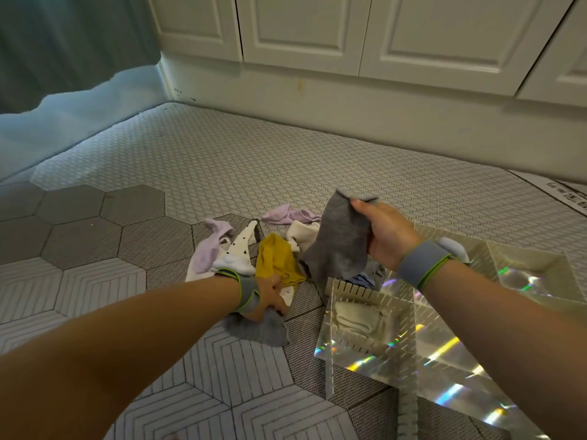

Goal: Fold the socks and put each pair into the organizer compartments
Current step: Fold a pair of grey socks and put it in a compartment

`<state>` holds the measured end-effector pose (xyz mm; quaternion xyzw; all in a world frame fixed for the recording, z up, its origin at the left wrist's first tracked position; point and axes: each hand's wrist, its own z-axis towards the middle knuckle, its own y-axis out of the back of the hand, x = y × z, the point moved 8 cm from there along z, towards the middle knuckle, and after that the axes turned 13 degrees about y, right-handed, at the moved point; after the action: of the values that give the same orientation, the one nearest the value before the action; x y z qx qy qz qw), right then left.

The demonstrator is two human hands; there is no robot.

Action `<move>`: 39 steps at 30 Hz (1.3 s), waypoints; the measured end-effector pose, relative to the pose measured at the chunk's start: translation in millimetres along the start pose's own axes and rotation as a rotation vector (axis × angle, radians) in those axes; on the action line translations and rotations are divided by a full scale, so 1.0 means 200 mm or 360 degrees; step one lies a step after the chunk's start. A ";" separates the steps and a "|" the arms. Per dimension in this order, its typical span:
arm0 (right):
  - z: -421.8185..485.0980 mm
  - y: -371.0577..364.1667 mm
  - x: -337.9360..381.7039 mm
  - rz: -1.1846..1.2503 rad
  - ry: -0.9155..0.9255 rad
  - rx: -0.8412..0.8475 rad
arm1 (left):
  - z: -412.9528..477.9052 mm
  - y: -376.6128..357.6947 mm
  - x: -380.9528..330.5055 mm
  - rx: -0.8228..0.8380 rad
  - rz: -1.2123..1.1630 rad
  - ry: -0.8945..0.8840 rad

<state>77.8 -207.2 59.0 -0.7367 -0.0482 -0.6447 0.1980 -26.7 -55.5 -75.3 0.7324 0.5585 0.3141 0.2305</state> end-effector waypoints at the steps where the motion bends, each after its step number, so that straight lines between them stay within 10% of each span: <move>1: 0.00 0.00 0.00 0.0008 -0.0001 0.0001 | 0.01 0.00 0.00 0.0011 0.0052 0.0020; 5: 0.00 0.01 0.00 -0.0009 -0.0005 -0.0003 | 0.03 0.08 0.02 -0.0025 -0.0051 0.0041; 13: 0.01 0.05 0.02 -0.0041 0.0005 -0.0047 | -0.06 0.53 0.16 -0.0392 -0.1583 0.0179; 22: 0.05 0.13 0.09 -0.0004 0.0088 -0.0155 | -0.23 0.73 0.16 -0.0228 -0.2877 -0.0480; 39: 0.00 -0.02 0.02 0.0039 -0.0203 0.0229 | -0.36 0.90 0.06 -0.0261 -0.3117 -0.0822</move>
<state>77.1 -203.8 63.5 -0.7607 -0.0977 -0.5889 0.2549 44.8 -94.1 102.1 -0.0196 0.8228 -0.1432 0.5496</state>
